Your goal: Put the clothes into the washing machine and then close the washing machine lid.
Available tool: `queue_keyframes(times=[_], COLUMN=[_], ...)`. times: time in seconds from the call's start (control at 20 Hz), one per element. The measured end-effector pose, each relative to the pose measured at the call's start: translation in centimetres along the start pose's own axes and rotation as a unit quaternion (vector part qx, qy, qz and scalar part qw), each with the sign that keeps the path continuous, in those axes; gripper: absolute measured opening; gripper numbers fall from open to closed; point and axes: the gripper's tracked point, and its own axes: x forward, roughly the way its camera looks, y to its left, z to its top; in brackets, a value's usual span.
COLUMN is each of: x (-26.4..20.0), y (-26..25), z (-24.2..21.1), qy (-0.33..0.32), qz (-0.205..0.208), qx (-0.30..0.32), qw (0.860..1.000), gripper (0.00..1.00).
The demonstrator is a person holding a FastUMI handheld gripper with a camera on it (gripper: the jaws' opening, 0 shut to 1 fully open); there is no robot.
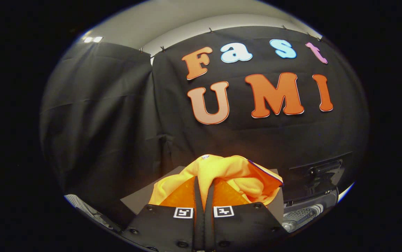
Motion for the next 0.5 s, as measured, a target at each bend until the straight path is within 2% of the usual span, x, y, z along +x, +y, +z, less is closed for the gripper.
queue_keyframes(times=[0.3, 0.5], x=[-3.6, -6.5], y=[-4.0, -8.8], z=[5.5, 8.1], qy=[-0.052, -0.074], qz=[-0.029, -0.067], qx=[0.009, 0.010], qw=[0.998, 0.995], gripper=[0.08, 0.08])
